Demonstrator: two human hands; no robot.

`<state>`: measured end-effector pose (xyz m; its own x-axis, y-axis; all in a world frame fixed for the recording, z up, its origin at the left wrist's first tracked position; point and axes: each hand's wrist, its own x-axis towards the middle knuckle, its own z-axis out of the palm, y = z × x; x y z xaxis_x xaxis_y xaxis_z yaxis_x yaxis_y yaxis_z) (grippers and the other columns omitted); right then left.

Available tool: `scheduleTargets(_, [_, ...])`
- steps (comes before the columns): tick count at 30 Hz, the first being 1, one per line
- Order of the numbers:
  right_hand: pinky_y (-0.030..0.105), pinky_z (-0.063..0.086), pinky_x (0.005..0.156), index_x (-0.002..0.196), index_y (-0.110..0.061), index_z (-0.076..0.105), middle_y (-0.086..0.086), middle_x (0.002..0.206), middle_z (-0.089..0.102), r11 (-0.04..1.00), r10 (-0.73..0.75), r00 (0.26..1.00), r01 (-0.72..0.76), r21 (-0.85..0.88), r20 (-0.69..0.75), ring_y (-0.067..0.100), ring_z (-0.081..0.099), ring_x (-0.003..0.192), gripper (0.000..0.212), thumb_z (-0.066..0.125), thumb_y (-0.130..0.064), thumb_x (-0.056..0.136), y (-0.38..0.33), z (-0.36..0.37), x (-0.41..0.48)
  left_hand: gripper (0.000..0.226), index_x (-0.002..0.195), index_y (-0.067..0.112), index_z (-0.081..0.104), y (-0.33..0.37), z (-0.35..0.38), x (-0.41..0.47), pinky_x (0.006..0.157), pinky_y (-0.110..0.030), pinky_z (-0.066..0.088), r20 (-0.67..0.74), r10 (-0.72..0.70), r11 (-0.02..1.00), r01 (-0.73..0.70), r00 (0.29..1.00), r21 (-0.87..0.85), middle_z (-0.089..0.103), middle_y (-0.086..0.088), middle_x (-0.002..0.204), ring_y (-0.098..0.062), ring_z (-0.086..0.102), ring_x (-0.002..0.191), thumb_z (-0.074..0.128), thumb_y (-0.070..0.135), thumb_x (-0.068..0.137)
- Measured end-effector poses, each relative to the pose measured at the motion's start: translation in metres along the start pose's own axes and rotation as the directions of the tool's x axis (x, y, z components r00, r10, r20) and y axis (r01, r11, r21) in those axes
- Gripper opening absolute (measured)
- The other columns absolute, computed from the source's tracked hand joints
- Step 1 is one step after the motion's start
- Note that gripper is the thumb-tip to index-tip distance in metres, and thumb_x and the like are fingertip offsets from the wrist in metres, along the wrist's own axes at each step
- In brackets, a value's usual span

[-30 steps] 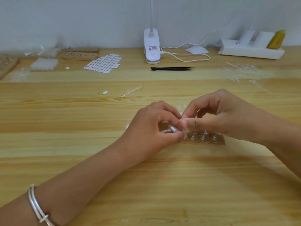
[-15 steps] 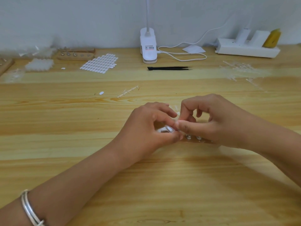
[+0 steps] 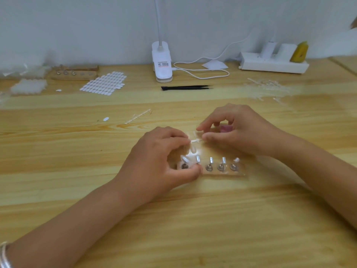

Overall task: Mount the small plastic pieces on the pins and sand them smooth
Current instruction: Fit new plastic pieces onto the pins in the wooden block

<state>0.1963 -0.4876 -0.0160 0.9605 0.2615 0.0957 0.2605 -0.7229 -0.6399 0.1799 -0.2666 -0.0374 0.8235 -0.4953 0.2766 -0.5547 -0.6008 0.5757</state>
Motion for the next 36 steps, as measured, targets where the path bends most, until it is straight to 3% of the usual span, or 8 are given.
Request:
scheduleTargets(6, [0.016,0.041,0.082,0.098,-0.036,0.075,-0.018,0.098,0.065,0.994,-0.098,0.993,0.101,-0.050,0.065,0.004,0.050,0.101,0.036,0.081,-0.049,0.065,-0.002,-0.003,-0.001,0.055,0.107,0.019,0.074,0.001,0.001,-0.002,0.093,-0.015,0.041,0.034,0.038,0.999,-0.039,0.999,0.030,0.063,0.017,0.113,0.003,0.052,0.107,0.056,0.059,0.073])
scheduleTargets(12, [0.036,0.042,0.092,0.094,-0.028,0.079,-0.012,0.097,0.068,0.978,-0.163,0.983,0.172,-0.116,0.083,0.016,0.053,0.102,0.028,0.080,-0.046,0.073,-0.004,0.004,-0.001,0.050,0.108,0.020,0.072,-0.001,-0.001,-0.001,0.093,-0.023,0.047,0.037,0.032,0.999,-0.030,0.999,-0.038,0.067,0.016,0.113,0.001,0.060,0.106,0.066,0.053,0.071])
scheduleTargets(15, [0.039,0.044,0.092,0.092,-0.029,0.079,-0.013,0.095,0.068,0.972,-0.184,0.980,0.193,-0.131,0.078,0.016,0.055,0.100,0.030,0.071,-0.053,0.076,-0.003,0.004,-0.001,0.049,0.105,0.018,0.075,0.000,-0.001,-0.001,0.095,-0.025,0.048,0.031,0.022,0.999,-0.021,0.999,-0.045,0.068,0.013,0.113,0.001,0.061,0.108,0.070,0.052,0.070])
scheduleTargets(18, [0.035,0.044,0.089,0.082,-0.030,0.074,-0.013,0.090,0.069,0.963,-0.230,0.973,0.229,-0.145,0.010,0.016,0.057,0.093,0.009,0.071,-0.038,0.086,0.000,0.009,0.001,0.049,0.105,0.019,0.075,0.001,-0.002,-0.001,0.096,-0.025,0.048,0.034,0.014,0.999,-0.013,0.999,-0.041,0.069,0.013,0.115,0.001,0.061,0.110,0.070,0.053,0.070])
scheduleTargets(22, [0.012,0.036,0.078,0.080,-0.026,0.074,-0.009,0.083,0.068,0.955,-0.268,0.961,0.256,-0.150,-0.068,0.008,0.053,0.082,0.011,0.080,-0.017,0.084,0.001,0.016,0.002,0.047,0.105,0.019,0.076,0.001,-0.001,-0.002,0.097,-0.024,0.048,0.027,0.009,0.999,-0.007,1.000,-0.052,0.069,0.014,0.115,0.003,0.060,0.110,0.072,0.050,0.070])
scheduleTargets(27, [0.003,0.030,0.077,0.090,-0.020,0.075,-0.013,0.085,0.070,0.958,-0.276,0.959,0.270,-0.098,-0.060,0.008,0.054,0.090,0.007,0.080,-0.020,0.085,0.000,0.015,-0.001,0.043,0.105,0.021,0.076,0.000,-0.001,-0.002,0.097,-0.021,0.047,0.023,0.008,0.996,-0.006,1.000,-0.083,0.068,0.016,0.114,0.006,0.059,0.110,0.073,0.048,0.071])
scheduleTargets(33, [0.007,0.038,0.072,0.083,-0.021,0.073,-0.016,0.082,0.069,0.983,-0.174,0.984,0.175,0.059,-0.023,0.001,0.059,0.088,0.008,0.080,-0.017,0.083,0.002,0.014,0.000,0.043,0.103,0.022,0.077,-0.002,-0.001,-0.002,0.095,-0.011,0.043,0.032,0.004,0.997,-0.002,0.999,-0.082,0.067,0.019,0.112,0.008,0.058,0.109,0.073,0.049,0.070])
scheduleTargets(36, [0.029,0.049,0.069,0.080,-0.011,0.067,-0.011,0.083,0.074,0.978,-0.088,0.994,0.100,0.181,-0.068,-0.001,0.063,0.081,0.012,0.078,-0.014,0.085,-0.001,0.012,0.000,0.041,0.101,0.021,0.077,-0.002,-0.001,-0.002,0.093,-0.014,0.045,0.029,0.014,0.996,-0.011,0.999,-0.086,0.067,0.019,0.111,0.007,0.060,0.107,0.074,0.048,0.070])
